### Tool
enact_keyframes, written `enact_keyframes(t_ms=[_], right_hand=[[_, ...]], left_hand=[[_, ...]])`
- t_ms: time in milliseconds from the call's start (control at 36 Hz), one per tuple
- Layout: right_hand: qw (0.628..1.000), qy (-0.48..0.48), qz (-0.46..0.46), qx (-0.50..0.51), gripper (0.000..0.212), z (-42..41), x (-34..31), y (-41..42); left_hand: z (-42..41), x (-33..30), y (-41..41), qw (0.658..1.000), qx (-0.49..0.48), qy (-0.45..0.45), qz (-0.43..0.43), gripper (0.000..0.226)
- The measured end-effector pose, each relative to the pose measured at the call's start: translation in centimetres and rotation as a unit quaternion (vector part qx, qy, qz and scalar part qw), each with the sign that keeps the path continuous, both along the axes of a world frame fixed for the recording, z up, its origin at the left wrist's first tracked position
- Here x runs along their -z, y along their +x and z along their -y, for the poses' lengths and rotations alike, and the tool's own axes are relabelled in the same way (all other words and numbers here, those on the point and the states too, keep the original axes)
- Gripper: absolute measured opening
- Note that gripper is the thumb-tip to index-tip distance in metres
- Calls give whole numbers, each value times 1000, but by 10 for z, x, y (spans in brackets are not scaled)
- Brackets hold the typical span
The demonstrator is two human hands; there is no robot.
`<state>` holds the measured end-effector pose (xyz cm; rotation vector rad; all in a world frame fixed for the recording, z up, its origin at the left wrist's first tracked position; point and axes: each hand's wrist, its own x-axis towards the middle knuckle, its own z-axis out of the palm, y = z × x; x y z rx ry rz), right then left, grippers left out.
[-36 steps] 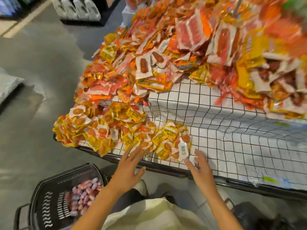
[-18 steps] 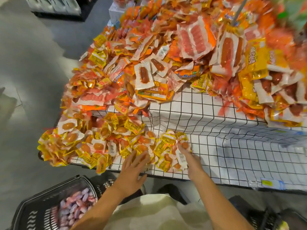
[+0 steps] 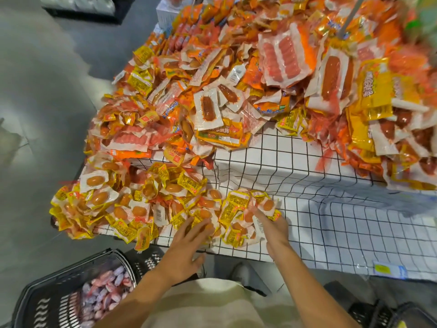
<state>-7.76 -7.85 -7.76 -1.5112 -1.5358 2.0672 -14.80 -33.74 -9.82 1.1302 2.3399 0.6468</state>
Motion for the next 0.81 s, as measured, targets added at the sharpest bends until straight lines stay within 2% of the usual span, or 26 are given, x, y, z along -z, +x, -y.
enact_keyframes(t_ms=[56,139,222,333,389,417,444,500,528,556,611,639,694,722,806], right_hand=[[1000,-3,-5,-1,19,-5,-4,6],[999,-7,-33,-13,18,-13,-16,15],[998,12,-38,-42,23,-18,-30,22],[994,32,-62,-86,27,-22,-58,26],[988,20,-84,-128,37,-23,-75,26],[984,6,-96,-152,38,-24,-84,24],[978,-12,-105,-177,38,-24,-93,23],[965,-58,-120,-228,41,-23,-110,18],[958,-85,-125,-244,43,-21,-114,16],[952,-113,-128,-256,45,-19,-117,13],[941,-146,-122,-281,47,-10,-118,4],[937,-146,-112,-297,45,-5,-116,-1],[933,-131,-86,-324,40,8,-112,-9],[933,-119,-77,-331,39,14,-108,-13],[927,-50,-80,-363,36,27,-95,-22]], left_hand=[[-3,-3,1,1000,-19,8,1,60],[-16,-11,3,994,-75,75,-12,42],[-31,-23,7,983,-125,134,-15,34],[-47,-43,8,951,-197,224,86,38],[-52,-47,9,902,-257,271,216,38],[-55,-50,8,862,-299,286,292,39],[-57,-53,5,813,-344,294,367,45],[-60,-58,-2,698,-406,301,508,71],[-59,-61,-3,640,-391,314,583,78],[-58,-64,-3,599,-349,331,640,77],[-54,-63,2,519,-309,391,694,74],[-49,-70,3,496,-298,403,709,77],[-48,-77,5,502,-264,425,705,82],[-45,-79,5,492,-250,427,717,85],[-34,-74,12,480,-296,434,703,89]])
